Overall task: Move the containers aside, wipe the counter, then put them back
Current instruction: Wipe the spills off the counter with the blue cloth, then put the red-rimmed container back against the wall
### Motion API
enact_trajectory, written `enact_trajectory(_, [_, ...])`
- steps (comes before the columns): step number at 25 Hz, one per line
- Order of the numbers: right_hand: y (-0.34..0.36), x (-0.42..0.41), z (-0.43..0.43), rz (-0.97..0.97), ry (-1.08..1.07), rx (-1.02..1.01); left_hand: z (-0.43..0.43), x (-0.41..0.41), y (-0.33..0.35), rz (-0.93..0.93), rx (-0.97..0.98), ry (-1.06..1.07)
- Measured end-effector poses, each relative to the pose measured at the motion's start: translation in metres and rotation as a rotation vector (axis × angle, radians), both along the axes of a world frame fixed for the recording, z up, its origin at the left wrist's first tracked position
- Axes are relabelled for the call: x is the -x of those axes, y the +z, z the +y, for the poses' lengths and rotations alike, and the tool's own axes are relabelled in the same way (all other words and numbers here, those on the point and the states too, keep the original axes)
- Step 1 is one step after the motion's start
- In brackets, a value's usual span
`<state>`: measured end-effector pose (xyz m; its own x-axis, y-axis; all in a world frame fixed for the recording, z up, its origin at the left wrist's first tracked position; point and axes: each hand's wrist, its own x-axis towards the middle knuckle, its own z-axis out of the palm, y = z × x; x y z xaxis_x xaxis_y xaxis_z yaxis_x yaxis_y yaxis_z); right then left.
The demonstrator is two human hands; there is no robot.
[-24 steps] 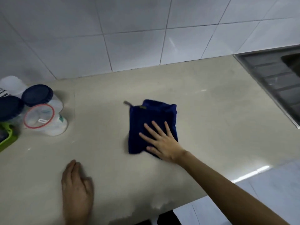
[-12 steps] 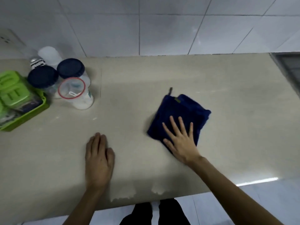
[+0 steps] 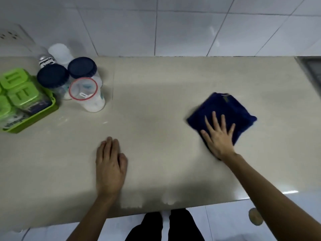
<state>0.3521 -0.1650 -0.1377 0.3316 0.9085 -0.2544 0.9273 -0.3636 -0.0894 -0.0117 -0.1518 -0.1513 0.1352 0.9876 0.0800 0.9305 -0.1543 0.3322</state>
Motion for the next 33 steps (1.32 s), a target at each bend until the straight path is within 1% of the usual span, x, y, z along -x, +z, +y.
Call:
enact_trajectory(2, [-0.005, 0.063, 0.022, 0.009, 0.279, -0.021, 0.001, 0.001, -0.001, -0.017, -0.008, 0.01])
enact_trajectory(4, [-0.009, 0.104, 0.02, -0.03, 0.513, -0.022, 0.0, 0.001, -0.002, -0.04, -0.01, 0.013])
enact_trajectory(6, [-0.01, 0.11, 0.001, -0.044, 0.633, -0.05, -0.001, 0.001, -0.003, -0.061, -0.014, 0.005])
enact_trajectory(8, [-0.008, 0.095, -0.033, -0.061, 0.708, -0.063, -0.001, 0.0, -0.002, -0.072, -0.016, 0.007])
enact_trajectory(11, [-0.004, 0.061, -0.093, -0.071, 0.802, -0.092, -0.003, 0.0, 0.003, -0.038, -0.048, -0.026])
enact_trajectory(12, [-0.003, 0.051, -0.109, -0.038, 0.802, -0.1, -0.007, -0.005, 0.006, -0.036, -0.073, -0.07])
enact_trajectory(13, [-0.003, 0.044, -0.119, 0.007, 0.754, -0.112, -0.014, -0.016, 0.009, -0.048, -0.088, -0.133])
enact_trajectory(15, [0.0, 0.041, -0.128, 0.068, 0.572, -0.123, -0.04, -0.055, 0.015, -0.086, -0.055, -0.33])
enact_trajectory(17, [0.003, 0.048, -0.123, 0.063, 0.466, -0.113, -0.063, -0.094, 0.013, 0.0, -0.019, -0.543])
enact_trajectory(18, [0.004, 0.049, -0.121, 0.064, 0.454, -0.102, -0.07, -0.11, 0.012, 0.07, -0.007, -0.583])
enact_trajectory(20, [0.004, 0.048, -0.121, 0.06, 0.466, -0.088, -0.079, -0.122, 0.011, 0.163, 0.035, -0.526])
enact_trajectory(21, [0.003, 0.047, -0.122, 0.056, 0.478, -0.107, -0.08, -0.121, 0.011, 0.18, 0.045, -0.501])
enact_trajectory(23, [0.006, 0.047, -0.12, 0.086, 0.479, -0.135, -0.076, -0.117, 0.013, 0.172, 0.039, -0.539])
enact_trajectory(25, [0.015, 0.045, -0.106, 0.145, 0.41, -0.206, -0.067, -0.108, 0.02, 0.108, 0.023, -0.586])
enact_trajectory(26, [0.022, 0.047, -0.089, 0.175, 0.375, -0.263, -0.058, -0.098, 0.025, 0.062, -0.002, -0.556])
enact_trajectory(28, [0.036, 0.06, -0.043, 0.213, 0.378, -0.349, -0.031, -0.064, 0.031, -0.023, -0.061, -0.39])
enact_trajectory(31, [0.051, 0.119, 0.035, 0.277, 0.495, -0.425, 0.016, 0.002, 0.031, -0.021, -0.093, -0.091])
enact_trajectory(33, [0.054, 0.172, 0.084, 0.335, 0.541, -0.447, 0.05, 0.033, 0.026, -0.008, -0.07, 0.021])
